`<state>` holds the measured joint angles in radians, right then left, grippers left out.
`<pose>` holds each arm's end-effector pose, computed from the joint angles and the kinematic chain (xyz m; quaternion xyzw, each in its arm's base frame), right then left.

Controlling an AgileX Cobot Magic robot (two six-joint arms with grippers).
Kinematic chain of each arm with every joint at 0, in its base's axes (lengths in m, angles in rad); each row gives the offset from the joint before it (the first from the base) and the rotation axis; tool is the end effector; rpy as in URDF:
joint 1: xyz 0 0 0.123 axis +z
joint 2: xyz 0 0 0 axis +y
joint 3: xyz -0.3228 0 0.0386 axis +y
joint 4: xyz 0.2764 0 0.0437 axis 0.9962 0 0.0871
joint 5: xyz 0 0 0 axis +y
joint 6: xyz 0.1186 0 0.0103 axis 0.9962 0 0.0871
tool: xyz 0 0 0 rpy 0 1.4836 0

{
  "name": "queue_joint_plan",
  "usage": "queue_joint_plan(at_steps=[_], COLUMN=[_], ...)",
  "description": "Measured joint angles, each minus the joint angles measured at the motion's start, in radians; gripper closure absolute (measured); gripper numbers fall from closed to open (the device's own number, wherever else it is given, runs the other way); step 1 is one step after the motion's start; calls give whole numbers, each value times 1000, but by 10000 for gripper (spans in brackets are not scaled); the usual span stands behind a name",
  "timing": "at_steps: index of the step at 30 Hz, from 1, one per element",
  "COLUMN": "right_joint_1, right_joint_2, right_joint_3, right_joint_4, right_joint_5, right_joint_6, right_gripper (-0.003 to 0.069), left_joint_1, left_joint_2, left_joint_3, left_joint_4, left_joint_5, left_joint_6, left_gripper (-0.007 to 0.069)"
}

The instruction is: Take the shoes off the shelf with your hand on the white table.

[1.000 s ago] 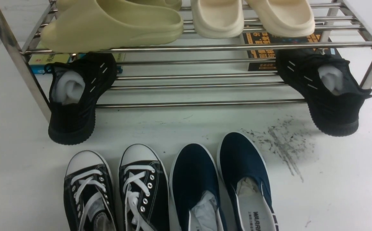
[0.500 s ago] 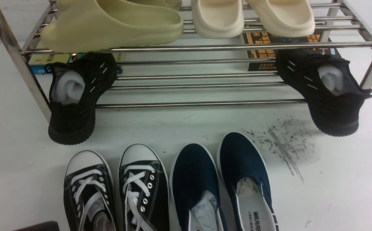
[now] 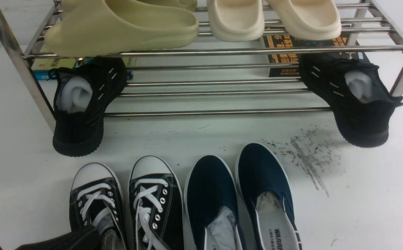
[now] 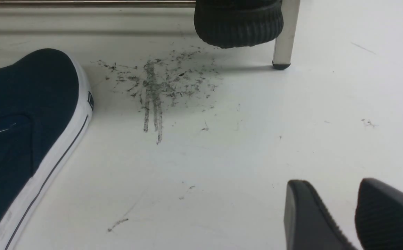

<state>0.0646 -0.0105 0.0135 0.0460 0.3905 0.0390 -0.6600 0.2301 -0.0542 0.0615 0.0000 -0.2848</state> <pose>0.0665 0.0064 0.1652 0.0017 0.8066 0.0502 0.5890 0.0734 -0.0569 0.2182 0.1598 0.7202 -0.2885 0.6103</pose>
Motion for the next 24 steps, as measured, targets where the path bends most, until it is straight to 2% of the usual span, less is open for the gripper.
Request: queue_joint_plan(at_steps=[4,5,9,12,18,24], right_joint_1=[0,0,0,0,0,0], right_joint_2=[0,0,0,0,0,0], right_joint_3=[0,0,0,0,0,0], right_joint_4=[0,0,0,0,0,0], right_joint_5=[0,0,0,0,0,0], right_joint_6=[0,0,0,0,0,0], right_gripper=[419,419,419,419,419,419], left_joint_1=[130,213,332,370,502,557], left_joint_2=[0,-1,-46,-89,-169,-231], left_joint_3=[9,10,10,10,17,47], left_joint_4=[4,6,14,24,63,63], left_joint_5=[38,68,158,219,437,482], left_joint_6=[3,4,-6,-31,-99,-118], left_gripper=[597,594,590,589,582,579])
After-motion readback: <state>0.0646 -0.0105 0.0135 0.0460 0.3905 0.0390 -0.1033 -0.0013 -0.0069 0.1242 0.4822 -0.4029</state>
